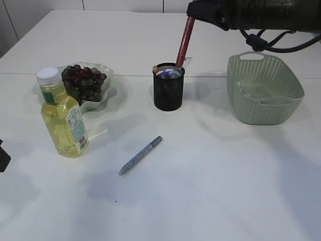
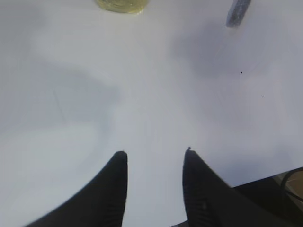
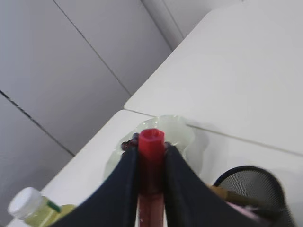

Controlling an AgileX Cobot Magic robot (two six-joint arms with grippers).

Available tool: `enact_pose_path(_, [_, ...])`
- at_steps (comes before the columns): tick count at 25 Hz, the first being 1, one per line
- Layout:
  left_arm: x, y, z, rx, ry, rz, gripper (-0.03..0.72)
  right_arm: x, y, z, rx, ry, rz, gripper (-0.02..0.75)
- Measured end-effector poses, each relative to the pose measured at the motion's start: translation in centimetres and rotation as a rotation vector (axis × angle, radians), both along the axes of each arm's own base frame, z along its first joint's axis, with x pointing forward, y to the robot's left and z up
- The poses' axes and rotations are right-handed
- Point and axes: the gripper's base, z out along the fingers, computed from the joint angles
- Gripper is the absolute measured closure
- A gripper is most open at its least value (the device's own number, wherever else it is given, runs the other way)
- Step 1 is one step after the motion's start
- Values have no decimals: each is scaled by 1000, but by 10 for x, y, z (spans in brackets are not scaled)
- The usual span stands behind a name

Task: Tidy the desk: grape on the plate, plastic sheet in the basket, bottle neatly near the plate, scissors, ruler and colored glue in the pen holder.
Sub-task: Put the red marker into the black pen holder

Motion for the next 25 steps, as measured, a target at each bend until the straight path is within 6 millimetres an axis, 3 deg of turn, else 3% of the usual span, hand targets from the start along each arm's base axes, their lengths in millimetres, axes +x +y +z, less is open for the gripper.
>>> enact_pose_path(7, [-2,0,-1,-3,30,0,399,24,-2,8,-175,-237,-34,603])
enact_pose_path(15, [-4,0,-1,1,49,-1,399,60,5,-15,-233,-357,37,603])
enact_pose_path(25, [-5,0,-2,2,54,-2,399,73,33,-29,-281,-464,115,603])
